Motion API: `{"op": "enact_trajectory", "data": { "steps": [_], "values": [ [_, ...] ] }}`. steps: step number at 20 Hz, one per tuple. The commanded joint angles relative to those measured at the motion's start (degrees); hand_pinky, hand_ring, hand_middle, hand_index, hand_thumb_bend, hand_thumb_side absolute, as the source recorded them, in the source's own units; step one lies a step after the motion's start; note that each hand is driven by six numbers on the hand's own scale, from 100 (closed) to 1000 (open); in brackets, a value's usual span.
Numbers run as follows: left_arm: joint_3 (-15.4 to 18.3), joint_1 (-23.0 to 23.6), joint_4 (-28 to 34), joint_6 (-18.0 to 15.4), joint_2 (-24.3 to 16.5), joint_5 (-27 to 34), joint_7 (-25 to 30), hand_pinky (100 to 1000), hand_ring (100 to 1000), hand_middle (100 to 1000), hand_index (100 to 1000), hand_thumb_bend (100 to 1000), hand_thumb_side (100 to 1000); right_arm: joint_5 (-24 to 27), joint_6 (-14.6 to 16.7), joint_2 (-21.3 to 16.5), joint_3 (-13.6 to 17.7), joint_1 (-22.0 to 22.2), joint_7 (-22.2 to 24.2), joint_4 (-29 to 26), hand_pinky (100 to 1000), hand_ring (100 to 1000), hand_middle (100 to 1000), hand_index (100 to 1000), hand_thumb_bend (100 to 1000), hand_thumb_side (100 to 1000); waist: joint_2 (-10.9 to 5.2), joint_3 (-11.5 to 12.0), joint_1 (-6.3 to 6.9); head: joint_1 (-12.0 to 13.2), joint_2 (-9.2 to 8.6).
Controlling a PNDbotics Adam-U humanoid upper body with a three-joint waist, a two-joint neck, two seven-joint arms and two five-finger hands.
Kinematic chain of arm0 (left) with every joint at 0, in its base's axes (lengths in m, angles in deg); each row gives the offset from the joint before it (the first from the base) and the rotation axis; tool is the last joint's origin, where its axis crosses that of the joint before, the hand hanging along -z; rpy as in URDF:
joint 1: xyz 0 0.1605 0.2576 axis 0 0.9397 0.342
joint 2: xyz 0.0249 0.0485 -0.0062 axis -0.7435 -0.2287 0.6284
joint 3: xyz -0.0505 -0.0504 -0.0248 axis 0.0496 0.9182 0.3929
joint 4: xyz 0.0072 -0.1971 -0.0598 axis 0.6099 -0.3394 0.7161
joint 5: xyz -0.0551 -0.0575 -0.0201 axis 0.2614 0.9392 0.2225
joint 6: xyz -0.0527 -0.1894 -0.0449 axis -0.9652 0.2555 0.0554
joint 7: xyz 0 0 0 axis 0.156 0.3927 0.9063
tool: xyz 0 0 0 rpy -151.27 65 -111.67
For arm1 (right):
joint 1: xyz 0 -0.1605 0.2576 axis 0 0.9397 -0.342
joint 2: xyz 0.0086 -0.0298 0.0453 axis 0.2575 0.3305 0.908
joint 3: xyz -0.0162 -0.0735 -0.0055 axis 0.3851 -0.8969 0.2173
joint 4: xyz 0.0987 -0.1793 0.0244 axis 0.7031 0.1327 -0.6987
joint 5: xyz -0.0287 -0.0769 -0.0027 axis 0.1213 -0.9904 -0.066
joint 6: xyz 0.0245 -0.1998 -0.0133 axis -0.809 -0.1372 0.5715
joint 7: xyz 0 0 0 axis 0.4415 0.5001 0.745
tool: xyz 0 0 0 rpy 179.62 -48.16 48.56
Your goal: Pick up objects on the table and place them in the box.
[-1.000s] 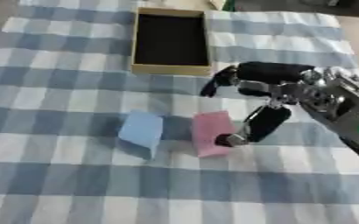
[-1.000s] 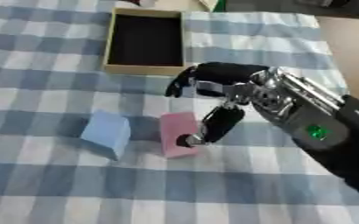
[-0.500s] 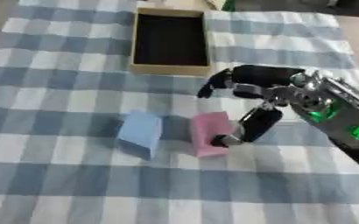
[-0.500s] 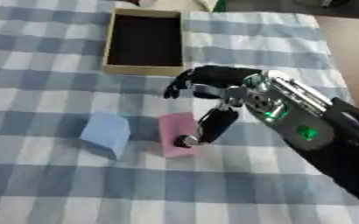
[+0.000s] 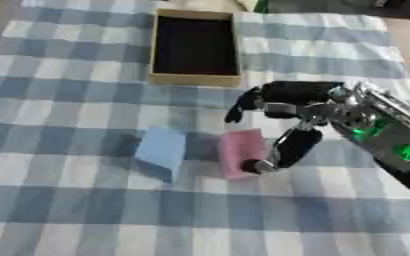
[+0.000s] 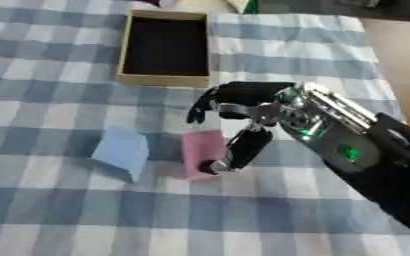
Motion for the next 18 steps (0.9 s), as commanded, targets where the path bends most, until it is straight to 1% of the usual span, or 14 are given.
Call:
{"op": "enact_trajectory", "data": {
  "steps": [1, 2, 4, 6, 7, 8, 9, 11, 12, 14, 15, 16, 17, 18],
  "values": [
    [0.2, -0.4, 1.1, 0.1, -0.9, 0.0, 0.3, 702, 624, 626, 873, 100, 915, 0.8, 0.1, -0.8, 0.1, -0.3, 0.1, 0.4, 833, 853, 642, 790, 298, 448, -1.08, 0.2, 0.32, -0.1, -0.11],
    [0.2, -0.4, 1.1, 0.1, -0.9, 0.1, 0.3, 702, 624, 626, 873, 100, 915, 1.1, 0.1, -0.8, 0.1, -0.3, 0.0, 0.4, 827, 839, 626, 778, 268, 450, -1.1, 0.2, 0.34, -0.1, -0.1],
    [0.3, -0.4, 1.1, 0.1, -0.9, 0.2, 0.3, 702, 623, 625, 873, 100, 915, 1.6, 0.0, -0.7, 0.1, -0.3, -0.1, 0.7, 819, 818, 602, 754, 212, 417, -1.12, 0.3, 0.38, -0.1, -0.1],
    [0.2, -0.4, 1.1, 0.1, -0.9, 0.3, 0.4, 702, 623, 625, 872, 100, 915, 1.9, -0.2, -0.7, 0.1, -0.3, -0.4, 0.9, 804, 782, 562, 711, 112, 353, -1.13, 0.3, 0.4, -0.1, -0.09],
    [0.2, -0.4, 1.1, 0.1, -0.9, 0.4, 0.4, 702, 623, 625, 872, 100, 915, 2.0, -0.4, -0.6, 0.1, -0.3, -0.5, 1.0, 804, 782, 562, 711, 112, 353, -1.13, 0.3, 0.4, -0.2, -0.08],
    [0.3, -0.4, 1.1, 0.0, -0.9, 0.4, 0.4, 702, 623, 625, 871, 100, 915, 2.2, -0.5, -0.6, 0.1, -0.3, -0.5, 1.1, 790, 754, 540, 687, 100, 294, -1.12, 0.4, 0.4, -0.2, -0.06],
    [0.3, -0.5, 1.1, 0.0, -0.9, 0.5, 0.4, 701, 623, 624, 871, 100, 915, 2.3, -0.5, -0.6, 0.0, -0.2, -0.4, 1.1, 782, 738, 528, 674, 100, 257, -1.11, 0.4, 0.39, -0.2, -0.05],
    [0.2, -0.5, 1.1, 0.0, -0.9, 0.6, 0.4, 701, 623, 624, 871, 100, 915, 2.5, -0.4, -0.6, 0.0, -0.2, -0.1, 1.2, 780, 734, 526, 671, 100, 238, -1.09, 0.4, 0.39, -0.2, -0.04],
    [0.2, -0.5, 1.1, 0.0, -0.9, 0.6, 0.5, 701, 622, 624, 871, 100, 915, 2.5, -0.4, -0.5, 0.0, -0.2, 0.0, 1.3, 774, 720, 503, 648, 100, 198, -1.08, 0.4, 0.39, -0.2, -0.05],
    [0.3, -0.5, 1.1, 0.0, -0.9, 0.7, 0.5, 701, 622, 625, 871, 100, 915, 2.7, -0.4, -0.5, 0.1, -0.1, 0.0, 1.5, 773, 718, 501, 645, 100, 193, -1.07, 0.4, 0.41, -0.2, -0.05],
    [0.3, -0.5, 1.1, 0.0, -0.9, 0.7, 0.5, 701, 622, 625, 871, 100, 915, 2.8, -0.6, -0.4, 0.3, -0.1, -0.3, 1.6, 757, 688, 466, 608, 100, 126, -1.08, 0.4, 0.43, -0.2, -0.05],
    [0.3, -0.5, 1.1, 0.0, -0.9, 0.7, 0.5, 701, 623, 625, 871, 100, 915, 3.0, -1.0, -0.4, 0.5, 0.0, -0.8, 1.6, 750, 671, 447, 587, 100, 100, -1.1, 0.4, 0.44, -0.2, -0.05],
    [0.3, -0.5, 1.1, 0.0, -0.9, 0.7, 0.5, 701, 623, 625, 871, 100, 915, 3.3, -1.4, -0.3, 0.6, 0.0, -1.3, 1.6, 750, 671, 447, 587, 100, 100, -1.12, 0.4, 0.44, -0.2, -0.05],
    [0.3, -0.5, 1.1, 0.0, -0.9, 0.7, 0.5, 701, 622, 625, 871, 100, 915, 3.6, -1.8, -0.3, 0.7, 0.0, -1.9, 1.6, 741, 649, 412, 553, 100, 100, -1.13, 0.3, 0.44, -0.2, -0.11]
  ]
}}
